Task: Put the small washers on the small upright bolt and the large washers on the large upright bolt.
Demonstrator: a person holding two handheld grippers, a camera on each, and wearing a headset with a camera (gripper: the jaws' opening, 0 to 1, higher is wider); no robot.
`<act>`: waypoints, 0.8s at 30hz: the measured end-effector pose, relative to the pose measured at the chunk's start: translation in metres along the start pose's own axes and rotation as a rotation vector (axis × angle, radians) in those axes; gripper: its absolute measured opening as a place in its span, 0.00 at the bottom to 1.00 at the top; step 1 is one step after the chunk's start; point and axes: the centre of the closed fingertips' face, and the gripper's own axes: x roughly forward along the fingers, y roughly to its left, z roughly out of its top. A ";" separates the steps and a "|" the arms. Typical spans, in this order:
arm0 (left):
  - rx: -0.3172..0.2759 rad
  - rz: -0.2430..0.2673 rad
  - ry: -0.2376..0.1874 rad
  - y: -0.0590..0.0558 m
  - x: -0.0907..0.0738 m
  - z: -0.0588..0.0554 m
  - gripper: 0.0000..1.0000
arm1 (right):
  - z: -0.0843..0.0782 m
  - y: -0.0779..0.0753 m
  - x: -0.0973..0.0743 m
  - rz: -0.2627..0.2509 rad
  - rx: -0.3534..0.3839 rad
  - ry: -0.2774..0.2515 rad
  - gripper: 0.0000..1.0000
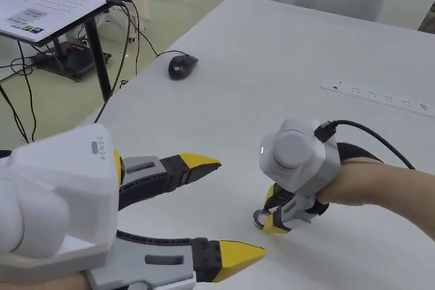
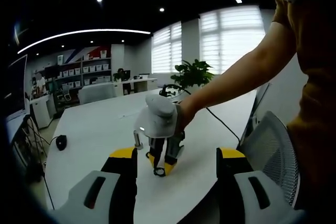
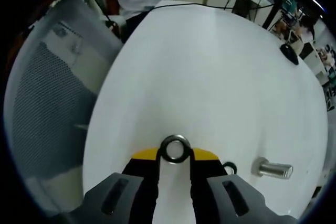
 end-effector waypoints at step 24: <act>0.011 -0.056 0.009 -0.001 0.015 0.001 0.60 | -0.027 -0.059 -0.080 -0.138 0.077 -0.010 0.21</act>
